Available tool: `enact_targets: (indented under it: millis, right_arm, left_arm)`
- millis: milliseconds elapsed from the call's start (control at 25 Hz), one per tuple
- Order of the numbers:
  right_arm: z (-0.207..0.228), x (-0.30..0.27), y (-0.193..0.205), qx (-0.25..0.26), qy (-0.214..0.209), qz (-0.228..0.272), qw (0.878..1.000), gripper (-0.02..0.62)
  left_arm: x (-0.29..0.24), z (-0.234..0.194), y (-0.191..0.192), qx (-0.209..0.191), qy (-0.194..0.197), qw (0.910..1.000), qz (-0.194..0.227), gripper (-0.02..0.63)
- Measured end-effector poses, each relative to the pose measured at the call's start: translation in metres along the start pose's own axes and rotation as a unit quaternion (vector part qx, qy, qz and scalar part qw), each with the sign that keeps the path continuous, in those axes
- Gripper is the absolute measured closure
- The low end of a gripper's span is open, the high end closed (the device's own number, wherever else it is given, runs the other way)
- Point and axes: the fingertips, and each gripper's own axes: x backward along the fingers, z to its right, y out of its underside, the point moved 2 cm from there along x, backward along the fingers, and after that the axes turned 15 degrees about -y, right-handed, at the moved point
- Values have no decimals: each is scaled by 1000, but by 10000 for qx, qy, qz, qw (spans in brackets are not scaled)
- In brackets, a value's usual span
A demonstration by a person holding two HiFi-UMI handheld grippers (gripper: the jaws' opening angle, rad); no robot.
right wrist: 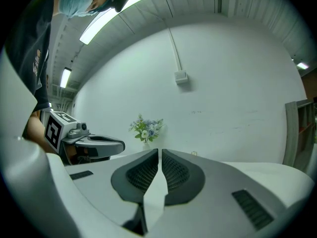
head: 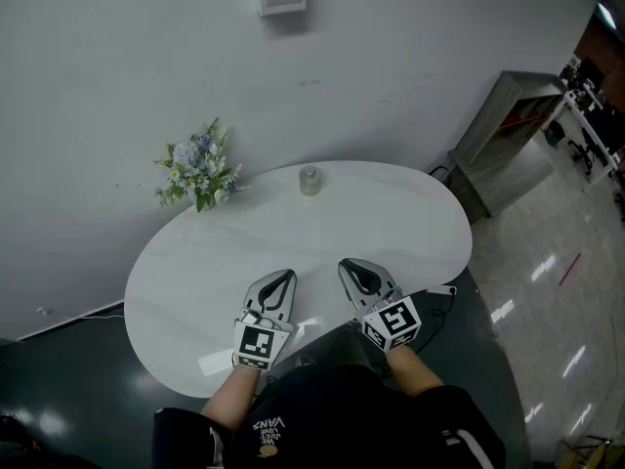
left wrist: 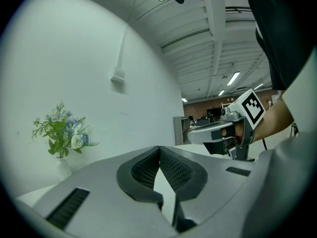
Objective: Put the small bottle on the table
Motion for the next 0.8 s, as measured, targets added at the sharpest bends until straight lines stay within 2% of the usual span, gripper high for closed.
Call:
enact_targets:
  millis: [800]
  right_arm:
    - [-46,5,13,-194,86,-29,9998,543]
  left_arm:
    - [46,-10,18,245,-54,9996,-108,586]
